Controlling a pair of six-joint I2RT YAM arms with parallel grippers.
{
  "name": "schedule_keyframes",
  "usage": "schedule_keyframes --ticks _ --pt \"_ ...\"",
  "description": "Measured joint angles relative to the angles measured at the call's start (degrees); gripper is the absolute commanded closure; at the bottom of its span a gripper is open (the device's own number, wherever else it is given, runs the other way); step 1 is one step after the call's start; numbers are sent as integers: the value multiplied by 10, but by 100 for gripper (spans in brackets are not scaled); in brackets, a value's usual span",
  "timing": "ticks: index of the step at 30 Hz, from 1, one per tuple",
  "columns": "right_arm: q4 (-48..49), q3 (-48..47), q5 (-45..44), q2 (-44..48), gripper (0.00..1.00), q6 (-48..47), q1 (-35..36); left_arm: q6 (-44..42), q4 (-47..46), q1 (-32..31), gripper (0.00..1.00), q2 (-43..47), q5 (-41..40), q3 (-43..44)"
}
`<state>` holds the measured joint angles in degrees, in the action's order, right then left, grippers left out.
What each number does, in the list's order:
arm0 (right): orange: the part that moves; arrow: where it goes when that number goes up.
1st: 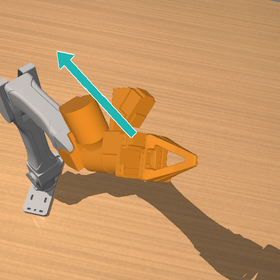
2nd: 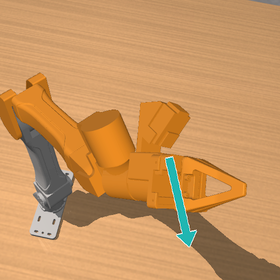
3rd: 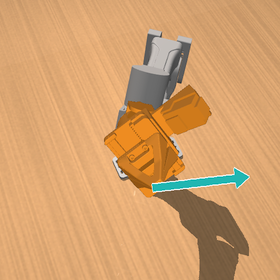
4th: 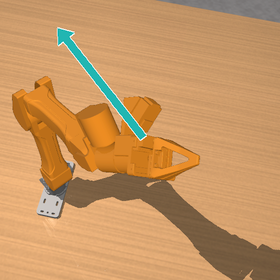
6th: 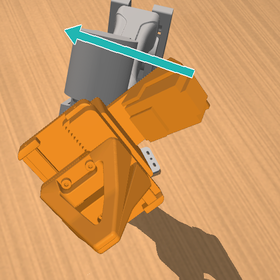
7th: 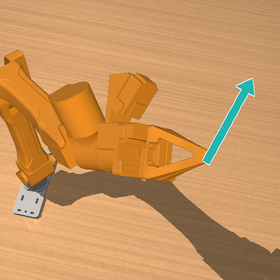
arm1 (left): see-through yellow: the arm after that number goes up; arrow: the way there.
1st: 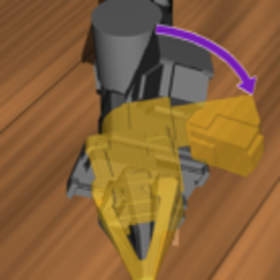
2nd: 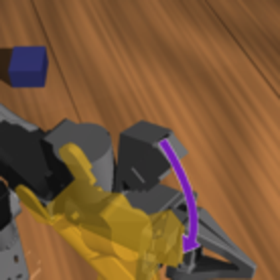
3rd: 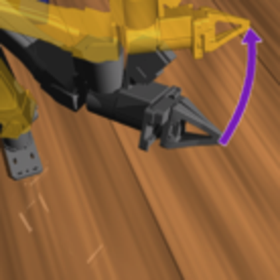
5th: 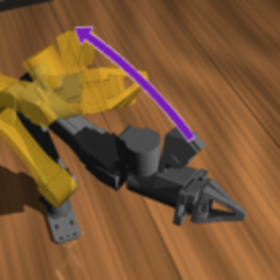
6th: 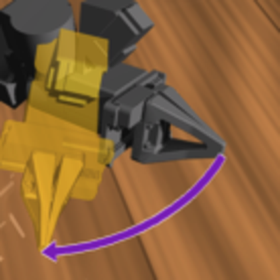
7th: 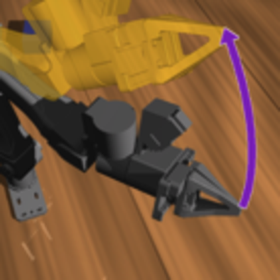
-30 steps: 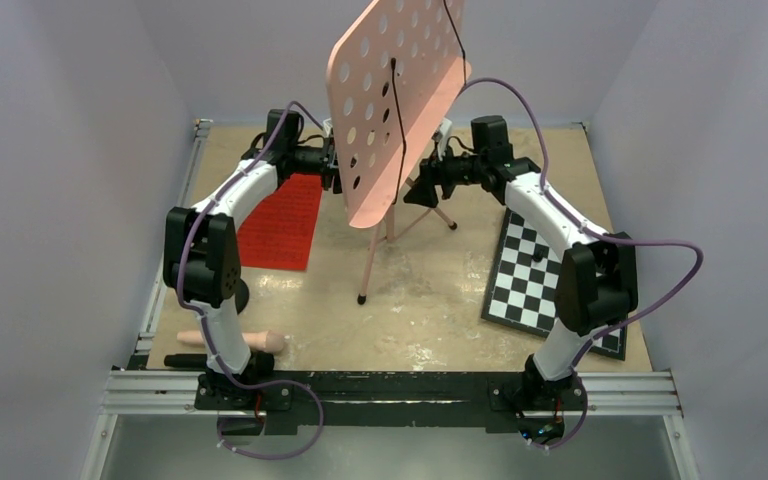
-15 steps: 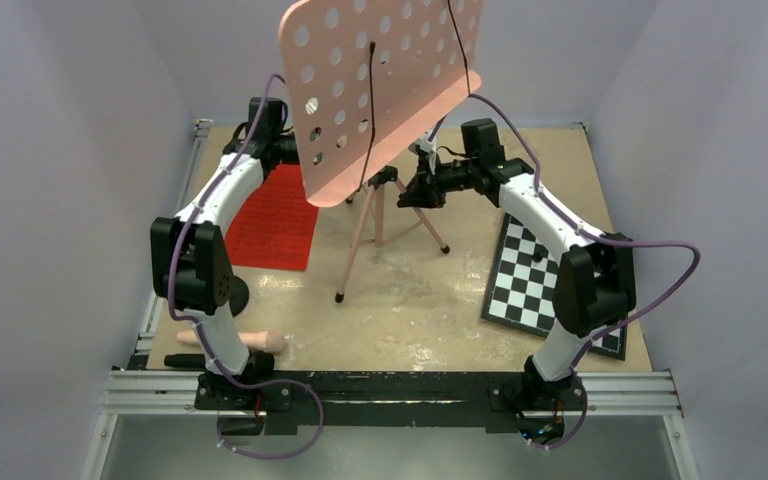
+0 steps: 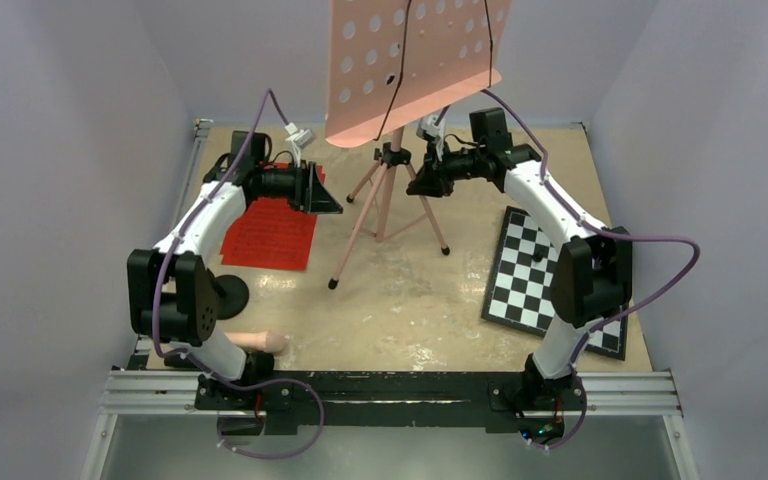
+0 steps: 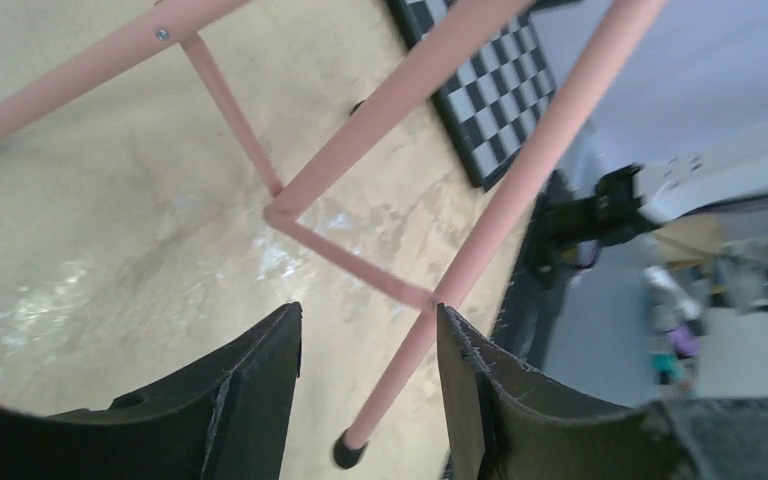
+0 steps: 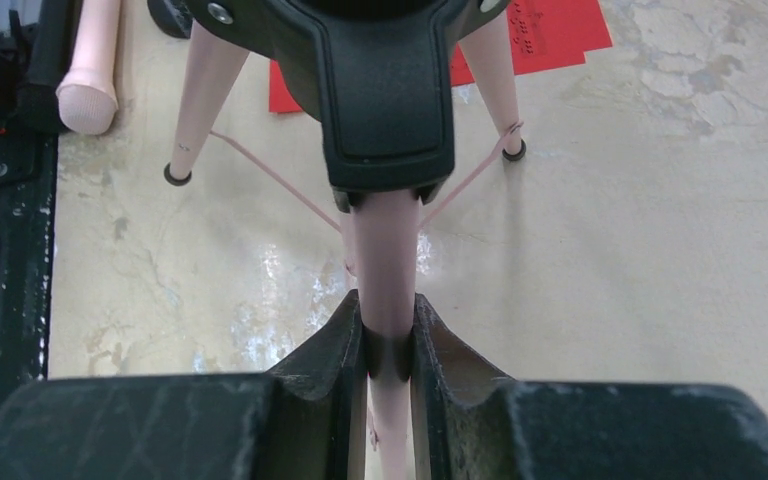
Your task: Pack up the instrument practice props
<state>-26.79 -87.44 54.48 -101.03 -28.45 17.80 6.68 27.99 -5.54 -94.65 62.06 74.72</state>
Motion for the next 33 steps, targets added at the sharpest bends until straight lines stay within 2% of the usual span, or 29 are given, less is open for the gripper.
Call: schedule_keyframes --ticks 6,7,8,11,14,16,20,27,30,33 --pt "-81 -31 -7 -6 100 -91 4 -245 24 -4 43 131 -56 -70" --pt "-115 -36 -8 -6 100 -145 10 -370 31 -13 44 189 -79 -88" --pt "-117 -36 -7 -6 100 -148 11 -370 31 -13 44 189 -79 -88" --pt "-137 -38 -8 -6 100 -190 18 -489 28 -31 44 220 -104 -119" --pt "-146 -38 -10 -5 100 -214 22 -580 -4 -52 44 257 -127 -187" --pt "-149 -38 -14 -5 100 -231 21 -620 -59 -59 44 282 -139 -241" --pt "-169 -43 -15 -6 100 -259 21 -676 -228 -59 45 294 -161 -328" --pt "-230 -88 -21 -30 100 -304 21 -734 -535 -73 45 233 -162 -337" --pt "-249 -108 -25 -42 100 -322 21 -744 -626 -88 48 211 -158 -337" --pt "-259 -116 -25 -46 100 -328 20 -753 -656 -105 51 209 -143 -329"
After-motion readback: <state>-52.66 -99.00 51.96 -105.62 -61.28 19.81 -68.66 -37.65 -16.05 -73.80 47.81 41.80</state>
